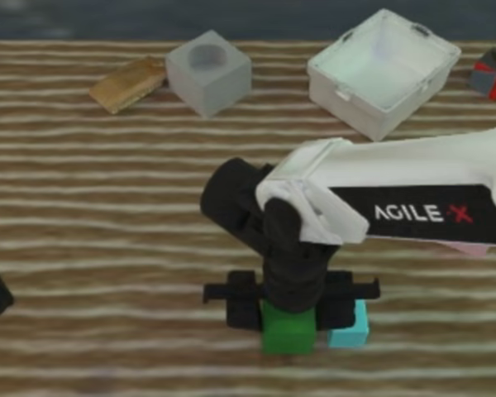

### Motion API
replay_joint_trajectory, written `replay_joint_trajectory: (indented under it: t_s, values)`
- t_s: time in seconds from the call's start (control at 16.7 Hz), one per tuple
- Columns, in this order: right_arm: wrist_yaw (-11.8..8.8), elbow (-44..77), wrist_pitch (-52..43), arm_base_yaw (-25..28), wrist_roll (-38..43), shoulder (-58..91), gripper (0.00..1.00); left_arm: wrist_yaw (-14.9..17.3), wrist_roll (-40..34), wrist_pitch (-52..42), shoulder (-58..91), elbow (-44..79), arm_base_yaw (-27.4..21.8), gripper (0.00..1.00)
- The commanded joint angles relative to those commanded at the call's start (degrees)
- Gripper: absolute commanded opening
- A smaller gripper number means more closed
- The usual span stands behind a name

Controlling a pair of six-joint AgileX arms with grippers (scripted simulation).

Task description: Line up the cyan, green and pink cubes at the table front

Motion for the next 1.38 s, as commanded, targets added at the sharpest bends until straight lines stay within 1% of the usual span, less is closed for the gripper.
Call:
replay_joint_trajectory:
  t_s: [0.78, 0.84, 1.38]
  values:
    - [0.0, 0.0, 0.0, 0.0, 0.0, 0.0, 0.98, 0.0, 0.0, 0.0, 0.0, 0.0, 0.0, 1.0]
    - [0.0, 0.0, 0.0, 0.0, 0.0, 0.0, 1.0, 0.0, 0.0, 0.0, 0.0, 0.0, 0.0, 1.0]
    - [0.0, 0.2, -0.2, -0.1, 0.0, -0.1, 1.0, 0.0, 0.0, 0.0, 0.0, 0.0, 0.0, 1.0]
